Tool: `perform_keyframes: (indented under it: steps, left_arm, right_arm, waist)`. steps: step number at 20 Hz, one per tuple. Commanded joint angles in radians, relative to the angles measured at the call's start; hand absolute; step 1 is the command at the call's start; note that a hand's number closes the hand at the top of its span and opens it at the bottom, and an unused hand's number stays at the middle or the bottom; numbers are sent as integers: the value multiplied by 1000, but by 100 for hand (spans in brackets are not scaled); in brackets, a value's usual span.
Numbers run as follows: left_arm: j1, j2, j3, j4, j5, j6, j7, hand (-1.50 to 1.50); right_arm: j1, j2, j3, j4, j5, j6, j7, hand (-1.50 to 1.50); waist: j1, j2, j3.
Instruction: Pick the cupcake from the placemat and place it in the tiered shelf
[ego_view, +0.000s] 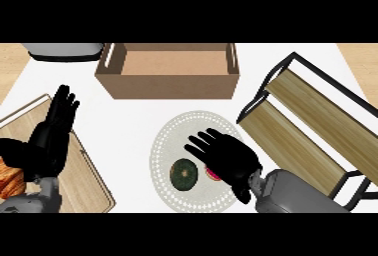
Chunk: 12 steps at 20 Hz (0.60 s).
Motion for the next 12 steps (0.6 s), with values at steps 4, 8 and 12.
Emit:
perform_keyframes:
  steps: [4, 8, 12]
  left_arm:
    - [47, -11, 33, -22, -17, -40, -41, 0]
    - [-52, -34, 34, 10, -27, -37, 40, 0]
    - [72, -34, 54, -63, -26, -69, 10, 0]
  right_arm:
    - [51, 31, -76, 103, 111, -52, -138, -150]
    - [51, 75, -99, 217, 163, -107, -244, -150]
    - [58, 157, -106, 162, 213, -18, -200, -150]
  waist:
    - [1, 0, 0]
    - [-1, 1, 0]
    - [0, -1, 0]
